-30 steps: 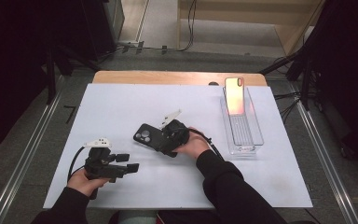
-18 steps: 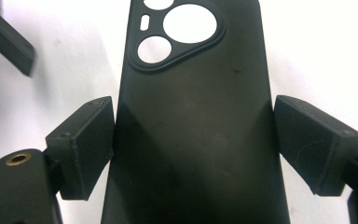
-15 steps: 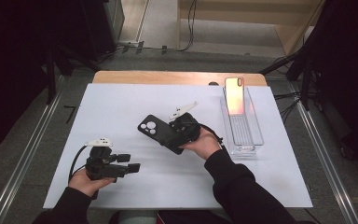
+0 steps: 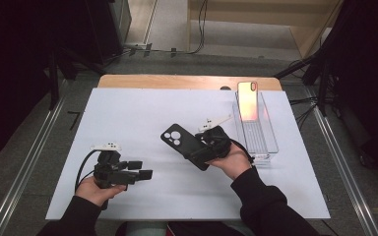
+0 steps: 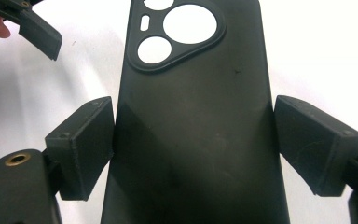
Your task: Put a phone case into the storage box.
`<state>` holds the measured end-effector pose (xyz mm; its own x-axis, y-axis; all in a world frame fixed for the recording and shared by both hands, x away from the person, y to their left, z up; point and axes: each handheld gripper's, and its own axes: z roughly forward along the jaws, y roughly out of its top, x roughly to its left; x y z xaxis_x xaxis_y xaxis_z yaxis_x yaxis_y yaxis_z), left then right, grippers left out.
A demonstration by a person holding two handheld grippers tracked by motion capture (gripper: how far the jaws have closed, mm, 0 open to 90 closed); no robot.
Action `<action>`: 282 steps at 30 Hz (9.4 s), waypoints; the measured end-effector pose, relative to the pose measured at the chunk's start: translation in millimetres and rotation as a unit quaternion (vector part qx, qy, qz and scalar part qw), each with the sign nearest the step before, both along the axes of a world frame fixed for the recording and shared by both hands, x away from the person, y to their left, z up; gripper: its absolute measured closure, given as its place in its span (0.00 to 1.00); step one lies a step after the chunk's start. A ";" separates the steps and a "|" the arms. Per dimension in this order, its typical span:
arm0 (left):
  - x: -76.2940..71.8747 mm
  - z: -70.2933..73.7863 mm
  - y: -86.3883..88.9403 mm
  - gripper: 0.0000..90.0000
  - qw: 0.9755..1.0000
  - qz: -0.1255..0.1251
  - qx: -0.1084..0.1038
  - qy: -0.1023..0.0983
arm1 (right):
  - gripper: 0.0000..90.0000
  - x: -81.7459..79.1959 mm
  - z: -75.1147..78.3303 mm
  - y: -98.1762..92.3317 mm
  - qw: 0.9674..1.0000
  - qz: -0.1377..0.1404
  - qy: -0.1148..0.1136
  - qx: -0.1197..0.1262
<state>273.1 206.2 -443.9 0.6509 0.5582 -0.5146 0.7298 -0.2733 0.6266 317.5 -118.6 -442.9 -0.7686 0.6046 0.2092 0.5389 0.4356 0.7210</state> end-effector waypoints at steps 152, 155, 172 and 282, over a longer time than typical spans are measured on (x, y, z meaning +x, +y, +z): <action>39.8 43.2 -82.5 0.86 0.989 0.066 -0.062 -0.120 | 0.00 -34.6 3.4 -12.1 0.997 -0.035 -0.008 0.065; 38.2 42.7 -84.0 0.86 0.989 0.066 -0.062 -0.118 | 0.00 -34.0 5.2 -10.5 0.997 -0.043 -0.016 0.067; 26.9 37.6 -93.4 0.86 0.990 0.065 -0.063 -0.105 | 0.00 -31.3 8.2 8.5 0.993 -0.064 -0.031 0.089; -1.3 -12.5 -5.2 0.32 0.995 -0.006 0.090 -0.045 | 0.14 -17.7 43.4 -53.9 0.995 -0.042 -0.030 0.082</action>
<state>271.8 201.0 -456.4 0.6965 0.6280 -0.3472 0.6696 -0.3948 0.6291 299.8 -172.5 -399.5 -0.7316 0.6279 0.2655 0.5215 0.2646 0.8112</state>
